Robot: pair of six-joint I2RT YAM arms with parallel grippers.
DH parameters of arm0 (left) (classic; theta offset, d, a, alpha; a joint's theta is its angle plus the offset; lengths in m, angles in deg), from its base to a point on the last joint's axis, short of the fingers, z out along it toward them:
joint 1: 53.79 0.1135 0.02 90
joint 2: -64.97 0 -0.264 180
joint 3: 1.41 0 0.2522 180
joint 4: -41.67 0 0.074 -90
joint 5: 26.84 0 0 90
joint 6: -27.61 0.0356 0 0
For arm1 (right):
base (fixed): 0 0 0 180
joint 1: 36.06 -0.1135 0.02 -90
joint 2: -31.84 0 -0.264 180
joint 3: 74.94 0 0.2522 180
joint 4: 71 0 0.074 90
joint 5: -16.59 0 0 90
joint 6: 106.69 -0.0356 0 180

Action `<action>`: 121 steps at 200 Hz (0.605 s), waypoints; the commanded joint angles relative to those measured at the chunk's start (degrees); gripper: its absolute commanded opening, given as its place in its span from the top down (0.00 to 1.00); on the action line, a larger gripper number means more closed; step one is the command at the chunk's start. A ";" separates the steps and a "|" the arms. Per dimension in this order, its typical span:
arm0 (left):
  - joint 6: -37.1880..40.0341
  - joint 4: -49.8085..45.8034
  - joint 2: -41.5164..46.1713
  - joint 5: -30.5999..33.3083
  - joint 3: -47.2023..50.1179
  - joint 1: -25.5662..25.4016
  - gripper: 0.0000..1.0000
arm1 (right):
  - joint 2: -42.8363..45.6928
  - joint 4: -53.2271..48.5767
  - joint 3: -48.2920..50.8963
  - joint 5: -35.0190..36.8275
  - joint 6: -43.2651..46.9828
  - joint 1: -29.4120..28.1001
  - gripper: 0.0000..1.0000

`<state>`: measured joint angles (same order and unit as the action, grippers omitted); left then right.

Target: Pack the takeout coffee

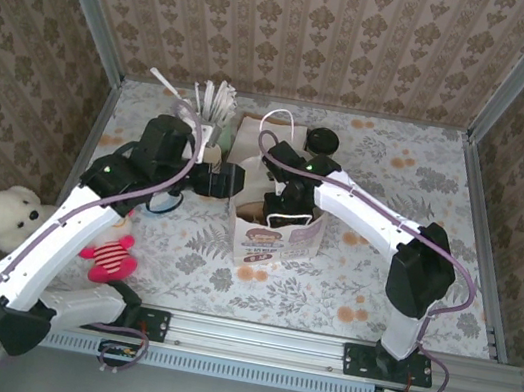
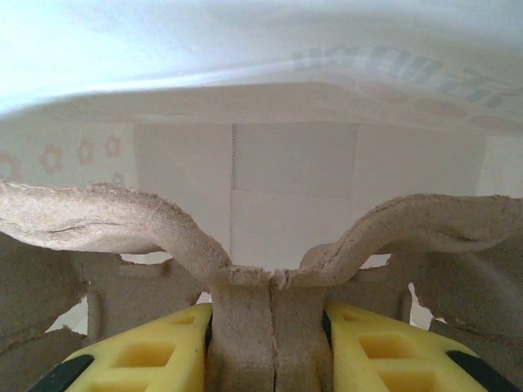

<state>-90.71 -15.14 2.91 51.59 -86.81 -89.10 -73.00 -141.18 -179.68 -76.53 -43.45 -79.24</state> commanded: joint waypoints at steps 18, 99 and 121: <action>-0.45 -3.40 -3.24 -2.16 -3.19 -1.77 0.15 | 1.48 0.29 0.71 3.09 0.39 -0.75 0.64; -1.13 -2.21 -4.95 0.89 -2.81 -2.38 0.55 | 1.33 1.08 3.60 5.26 1.88 -1.47 0.64; -0.87 -1.95 -5.22 0.27 -2.89 -2.34 0.62 | 1.35 2.49 4.69 5.72 1.62 -1.79 0.63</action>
<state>-91.73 -16.86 -1.95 51.65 -88.01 -91.33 -72.98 -139.54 -176.80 -73.34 -42.33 -80.37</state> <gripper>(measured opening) 0.406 0.366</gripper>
